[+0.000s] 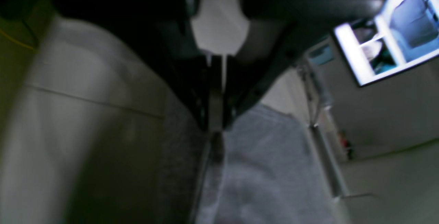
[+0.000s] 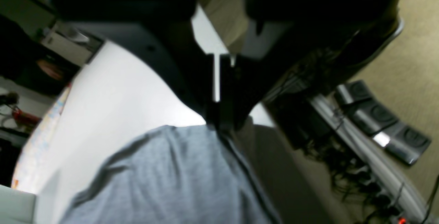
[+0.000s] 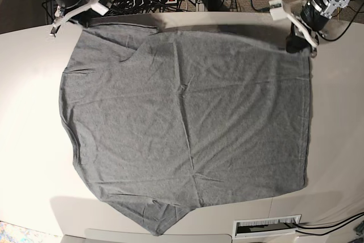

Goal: Fold the T-shirt properly
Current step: 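Grasp the shoulder corners of the grey shirt with both grippers, then lift the shoulder edge and pull it across the shirt toward the hem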

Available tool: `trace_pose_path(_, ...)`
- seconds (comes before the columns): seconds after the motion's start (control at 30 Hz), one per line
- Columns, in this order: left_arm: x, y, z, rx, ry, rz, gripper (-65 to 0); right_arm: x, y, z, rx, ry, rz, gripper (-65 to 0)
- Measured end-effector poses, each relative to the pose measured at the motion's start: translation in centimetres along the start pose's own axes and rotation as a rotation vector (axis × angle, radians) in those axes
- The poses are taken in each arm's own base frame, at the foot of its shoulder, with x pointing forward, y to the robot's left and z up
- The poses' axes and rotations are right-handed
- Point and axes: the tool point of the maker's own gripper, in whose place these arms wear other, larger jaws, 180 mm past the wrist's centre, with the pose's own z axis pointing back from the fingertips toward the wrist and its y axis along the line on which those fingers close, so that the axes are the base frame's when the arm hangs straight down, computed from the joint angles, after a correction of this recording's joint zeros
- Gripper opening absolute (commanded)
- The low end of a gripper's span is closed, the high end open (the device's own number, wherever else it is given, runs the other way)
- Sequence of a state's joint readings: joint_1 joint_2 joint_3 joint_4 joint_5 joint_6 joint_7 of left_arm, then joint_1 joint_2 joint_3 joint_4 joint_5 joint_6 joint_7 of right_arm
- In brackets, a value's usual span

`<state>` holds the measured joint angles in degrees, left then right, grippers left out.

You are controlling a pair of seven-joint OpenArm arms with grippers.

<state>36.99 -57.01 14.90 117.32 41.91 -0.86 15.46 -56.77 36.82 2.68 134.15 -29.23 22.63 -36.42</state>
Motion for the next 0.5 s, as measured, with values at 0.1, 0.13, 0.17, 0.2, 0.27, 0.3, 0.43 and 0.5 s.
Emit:
trace_pose_path(0.1, -0.1, 1.6, -0.6, 0.038, -0.006, 0.029, -65.0, 0.6, -0.7, -0.3, -0.032, -0.015, -0.036, -65.0)
trace_pose_path(0.13, -0.2, 2.0, -0.8, 0.048, -0.008, 0.036, -65.0, 0.8, -0.9, -0.4, -0.039, -0.017, -0.045, -65.0)
trace_pose_path(0.17, -0.2, 2.5, -1.0, 0.059, -0.009, 0.042, -65.0, 0.9, -1.2, -0.5, -0.053, -0.019, -0.057, -65.0)
trace_pose_path(0.2, -0.2, 3.0, -1.2, 0.074, -0.008, 0.043, -65.0, 1.1, -1.6, -0.6, -0.069, -0.024, -0.07, -65.0)
trace_pose_path(0.27, -0.4, 4.1, -1.6, 0.107, -0.004, 0.048, -65.0, 1.5, -2.4, -0.8, -0.097, -0.035, -0.091, -65.0)
trace_pose_path(0.3, -0.5, 4.5, -1.9, 0.121, 0.001, 0.058, -65.0, 1.8, -2.7, -0.9, -0.109, -0.044, -0.099, -65.0)
trace_pose_path(0.43, -0.8, 5.0, -2.9, 0.13, -0.008, 0.148, -65.0, 2.6, -3.9, -1.2, -0.152, -0.073, -0.128, -65.0)
trace_pose_path(0.5, -0.9, 5.1, -3.3, 0.14, -0.007, 0.159, -65.0, 3.0, -4.6, -1.3, -0.173, -0.087, -0.137, -65.0)
